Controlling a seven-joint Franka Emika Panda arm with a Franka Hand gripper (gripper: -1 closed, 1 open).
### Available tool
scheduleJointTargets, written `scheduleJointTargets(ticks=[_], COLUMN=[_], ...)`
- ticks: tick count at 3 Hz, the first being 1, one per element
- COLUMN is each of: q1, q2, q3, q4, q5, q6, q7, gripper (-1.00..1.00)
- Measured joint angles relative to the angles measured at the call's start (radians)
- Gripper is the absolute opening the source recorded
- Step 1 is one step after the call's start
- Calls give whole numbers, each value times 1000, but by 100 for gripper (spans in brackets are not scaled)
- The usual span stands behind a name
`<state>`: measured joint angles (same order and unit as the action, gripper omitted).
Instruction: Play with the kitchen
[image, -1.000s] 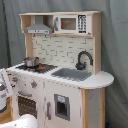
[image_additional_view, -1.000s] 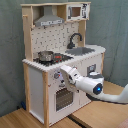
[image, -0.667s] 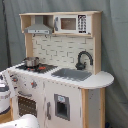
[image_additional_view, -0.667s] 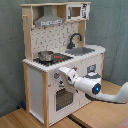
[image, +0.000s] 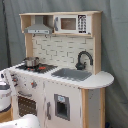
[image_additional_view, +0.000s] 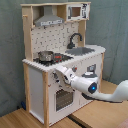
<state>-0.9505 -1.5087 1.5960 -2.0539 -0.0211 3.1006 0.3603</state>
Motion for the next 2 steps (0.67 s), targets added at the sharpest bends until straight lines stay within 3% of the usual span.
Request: scheduleJointTargets(ticks=[1,2], q1=[4,4], q2=[0,0], q3=[-7,-6], q4=[0,0], q5=[-3,-7], q6=[-20,-21], q7=[-39,-147], gripper=[-100,-100])
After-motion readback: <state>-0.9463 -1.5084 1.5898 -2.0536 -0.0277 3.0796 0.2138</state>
